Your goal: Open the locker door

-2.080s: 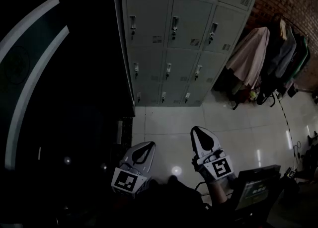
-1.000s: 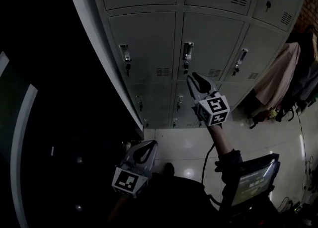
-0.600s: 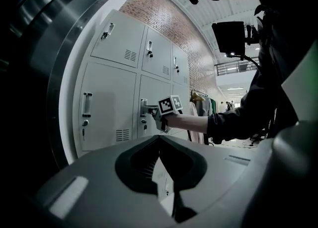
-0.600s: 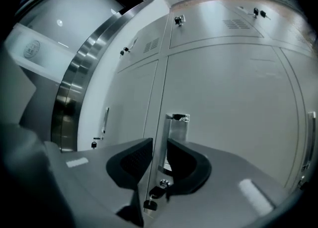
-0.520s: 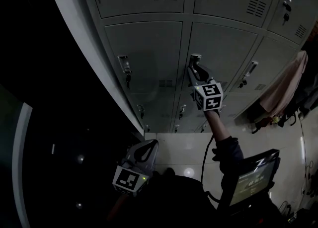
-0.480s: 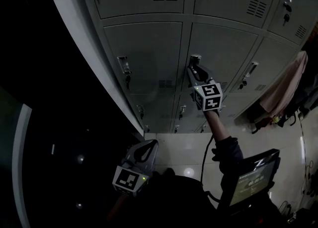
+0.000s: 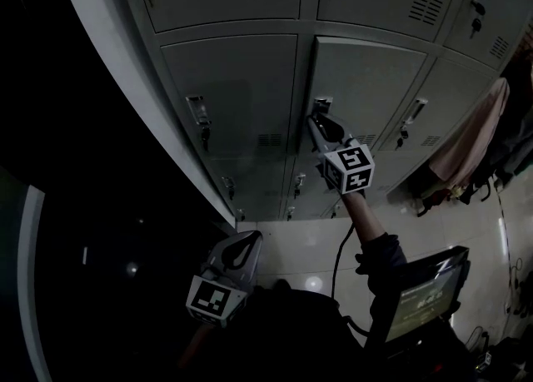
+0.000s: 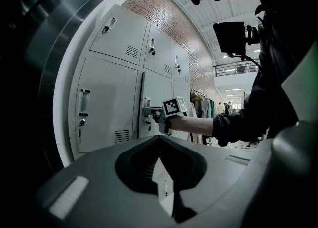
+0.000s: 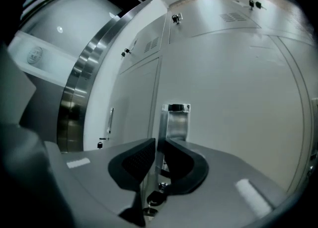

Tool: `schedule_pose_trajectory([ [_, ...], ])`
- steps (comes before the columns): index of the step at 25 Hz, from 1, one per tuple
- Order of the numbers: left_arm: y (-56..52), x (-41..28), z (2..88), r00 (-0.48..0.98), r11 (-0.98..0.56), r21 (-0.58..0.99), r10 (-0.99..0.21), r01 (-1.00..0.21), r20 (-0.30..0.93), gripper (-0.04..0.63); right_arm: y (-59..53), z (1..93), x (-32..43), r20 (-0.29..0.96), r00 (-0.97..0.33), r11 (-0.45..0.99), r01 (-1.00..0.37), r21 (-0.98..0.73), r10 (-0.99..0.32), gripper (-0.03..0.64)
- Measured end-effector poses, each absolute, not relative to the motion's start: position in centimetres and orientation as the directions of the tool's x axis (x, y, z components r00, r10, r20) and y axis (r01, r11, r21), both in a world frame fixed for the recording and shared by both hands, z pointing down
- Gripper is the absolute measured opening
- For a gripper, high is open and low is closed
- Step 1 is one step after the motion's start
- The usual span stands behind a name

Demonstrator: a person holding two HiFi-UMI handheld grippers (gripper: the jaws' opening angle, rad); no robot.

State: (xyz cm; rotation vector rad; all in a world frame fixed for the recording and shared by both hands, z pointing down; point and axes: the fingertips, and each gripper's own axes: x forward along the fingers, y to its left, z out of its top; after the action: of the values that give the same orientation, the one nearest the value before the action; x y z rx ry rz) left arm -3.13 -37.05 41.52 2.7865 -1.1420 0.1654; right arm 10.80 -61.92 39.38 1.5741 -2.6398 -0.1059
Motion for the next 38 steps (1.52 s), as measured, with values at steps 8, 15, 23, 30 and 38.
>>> schedule_pose_trajectory([
  [8, -36.2, -1.5, 41.4, 0.766, -0.763, 0.089, -0.628, -0.641, 0.135, 0.017, -50.2, 38.9, 14.3, -0.066, -0.552, 0.552, -0.834, 0.019, -0.831, 0.06],
  [15, -35.5, 0.1, 41.8, 0.79, -0.785, 0.107, -0.592, -0.61, 0.159, 0.017, -45.4, 39.1, 18.3, -0.046, -0.518, 0.514, -0.855, 0.072, -0.854, 0.048],
  [23, -33.2, 1.5, 41.7, 0.795, -0.794, 0.094, -0.583, -0.601, 0.167, 0.017, -42.2, 38.8, 20.5, -0.081, -0.443, 0.44, -0.896, 0.054, -0.893, 0.002],
  [30, -28.8, 0.2, 42.3, 0.766, -0.76, 0.114, -0.618, -0.639, 0.176, 0.015, -35.7, 39.7, 19.2, -0.072, -0.395, 0.394, -0.919, 0.036, -0.916, 0.002],
  [38, -18.8, -2.3, 43.9, 0.747, -0.738, 0.122, -0.647, -0.664, 0.15, 0.015, -21.1, 40.7, 16.2, -0.038, -0.359, 0.357, -0.933, 0.051, -0.933, 0.002],
])
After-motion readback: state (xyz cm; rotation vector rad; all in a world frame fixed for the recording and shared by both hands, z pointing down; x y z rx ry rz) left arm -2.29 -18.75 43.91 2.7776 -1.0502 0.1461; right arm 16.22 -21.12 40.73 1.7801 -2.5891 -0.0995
